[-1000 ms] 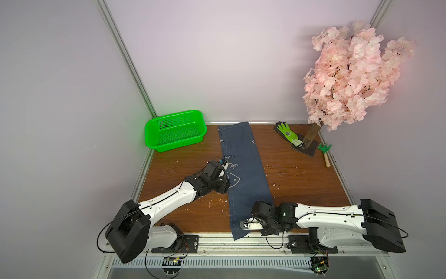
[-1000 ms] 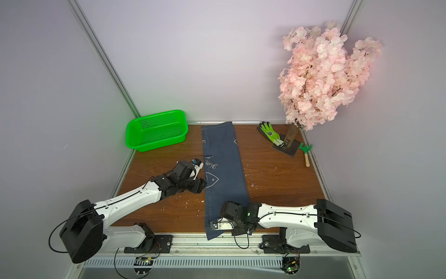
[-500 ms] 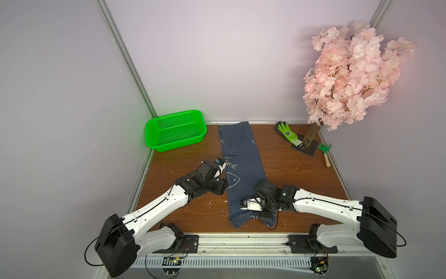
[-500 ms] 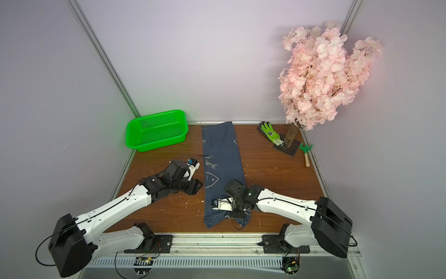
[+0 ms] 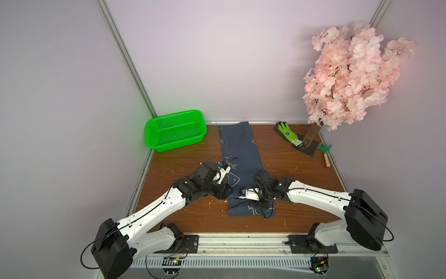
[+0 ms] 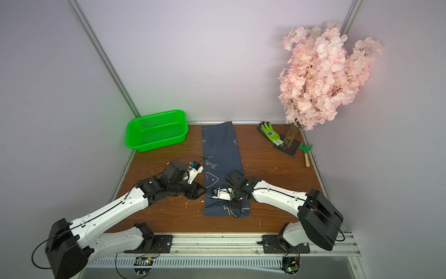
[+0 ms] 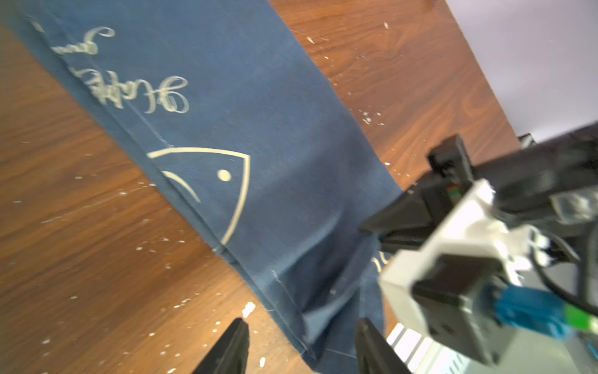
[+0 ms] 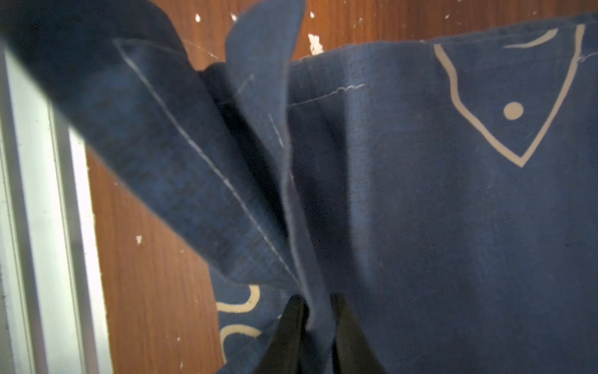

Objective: Roll up the pillowcase
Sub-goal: Roll the pillowcase at the center of the board.

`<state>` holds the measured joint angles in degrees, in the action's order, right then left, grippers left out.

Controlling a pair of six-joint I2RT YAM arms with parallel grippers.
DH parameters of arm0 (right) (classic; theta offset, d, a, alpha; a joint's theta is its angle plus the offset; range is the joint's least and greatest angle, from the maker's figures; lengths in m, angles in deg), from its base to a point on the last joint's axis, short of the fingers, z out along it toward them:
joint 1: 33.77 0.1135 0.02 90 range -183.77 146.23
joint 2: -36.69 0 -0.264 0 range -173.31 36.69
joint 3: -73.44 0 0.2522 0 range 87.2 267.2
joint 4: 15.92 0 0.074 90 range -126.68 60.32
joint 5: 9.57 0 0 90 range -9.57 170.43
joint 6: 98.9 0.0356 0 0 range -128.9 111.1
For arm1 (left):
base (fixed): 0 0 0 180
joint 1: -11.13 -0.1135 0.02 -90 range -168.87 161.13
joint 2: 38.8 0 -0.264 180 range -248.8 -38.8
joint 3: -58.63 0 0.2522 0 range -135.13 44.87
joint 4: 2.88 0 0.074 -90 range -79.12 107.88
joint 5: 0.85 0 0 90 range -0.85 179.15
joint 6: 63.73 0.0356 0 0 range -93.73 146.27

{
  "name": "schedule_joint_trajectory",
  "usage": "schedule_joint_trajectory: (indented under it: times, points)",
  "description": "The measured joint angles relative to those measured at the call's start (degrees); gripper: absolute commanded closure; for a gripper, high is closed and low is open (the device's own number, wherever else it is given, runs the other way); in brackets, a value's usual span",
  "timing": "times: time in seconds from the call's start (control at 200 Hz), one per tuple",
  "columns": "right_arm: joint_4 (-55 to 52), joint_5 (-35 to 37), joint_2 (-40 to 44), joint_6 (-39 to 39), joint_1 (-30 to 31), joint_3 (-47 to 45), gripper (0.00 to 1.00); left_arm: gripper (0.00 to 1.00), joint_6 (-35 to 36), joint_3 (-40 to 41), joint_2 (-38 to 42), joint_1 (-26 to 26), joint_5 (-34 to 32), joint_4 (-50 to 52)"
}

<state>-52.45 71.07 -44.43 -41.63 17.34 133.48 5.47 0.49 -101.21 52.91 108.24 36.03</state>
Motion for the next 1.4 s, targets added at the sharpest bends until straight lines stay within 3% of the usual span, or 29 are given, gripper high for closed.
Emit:
schedule_joint_trajectory:
  times: [0.085, 0.29, 0.445, 0.585, 0.821, 0.981, 1.241, 1.331, 1.396]
  points:
    - [2.21, 0.22, 0.0, -0.02, -0.59, -0.66, 0.67, 0.43, -1.4, 0.92, 0.74, 1.31, -0.31, -0.22]
    - [7.69, 1.62, 0.04, 0.61, -2.45, -3.17, 0.67, 0.42, -5.92, 6.16, 2.8, 2.78, -1.14, -2.16]
    - [10.25, 3.34, 0.33, 1.77, -4.02, -3.48, 0.65, 0.42, -8.5, 9.29, 0.48, 4.68, -1.11, -7.02]
    - [10.19, 3.72, 4.46, 3.72, -7.52, -3.48, 0.55, 0.42, -9.4, 11.19, -3.37, 6.21, -1.11, -10.84]
    - [1.88, 1.68, 15.45, 1.55, -10.38, -3.48, 0.39, 0.43, -9.07, 12.66, -7.26, 6.4, -1.42, -12.92]
    - [-5.46, 1.49, 20.46, -1.2, -10.36, -5.66, 0.34, 0.45, -8.17, 12.61, -8.79, 6.43, -2.51, -12.9]
    - [-11.54, 2.95, 24.44, -3.82, -10.38, -11.65, 0.35, 0.54, -8.11, 12.5, -11.37, 6.43, -3.34, -13.68]
    - [-9.68, 3.82, 24.0, -3.02, -10.38, -11.91, 0.4, 0.62, -8.11, 12.5, -12.07, 6.43, -3.61, -13.92]
    - [-7.76, 4.68, 22.88, -2.25, -10.36, -11.91, 0.52, 0.68, -8.0, 12.33, -12.55, 6.43, -3.78, -13.9]
